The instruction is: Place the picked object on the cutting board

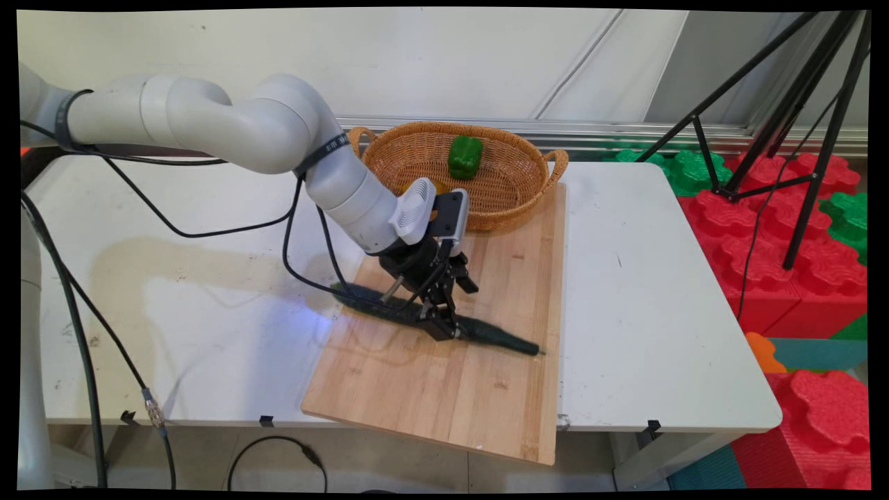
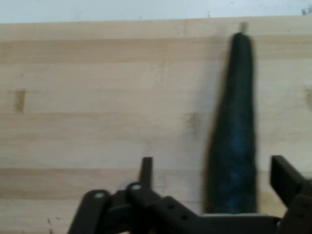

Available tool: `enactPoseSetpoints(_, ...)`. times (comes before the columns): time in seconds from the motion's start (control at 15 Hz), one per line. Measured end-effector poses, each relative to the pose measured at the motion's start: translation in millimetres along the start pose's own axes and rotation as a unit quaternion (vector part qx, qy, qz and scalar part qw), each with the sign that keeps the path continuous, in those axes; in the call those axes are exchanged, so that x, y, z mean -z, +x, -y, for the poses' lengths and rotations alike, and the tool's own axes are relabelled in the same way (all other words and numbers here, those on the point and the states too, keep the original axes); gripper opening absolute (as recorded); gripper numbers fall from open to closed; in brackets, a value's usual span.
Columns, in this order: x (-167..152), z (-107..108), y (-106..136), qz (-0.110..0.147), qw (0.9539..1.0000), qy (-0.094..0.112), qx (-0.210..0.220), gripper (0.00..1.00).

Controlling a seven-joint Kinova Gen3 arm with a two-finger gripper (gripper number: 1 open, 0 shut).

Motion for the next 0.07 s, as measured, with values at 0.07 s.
enactPoseSetpoints(0.07,-2.3,1.3,0.6,0.0,1.0,0.002,0.0,1.0)
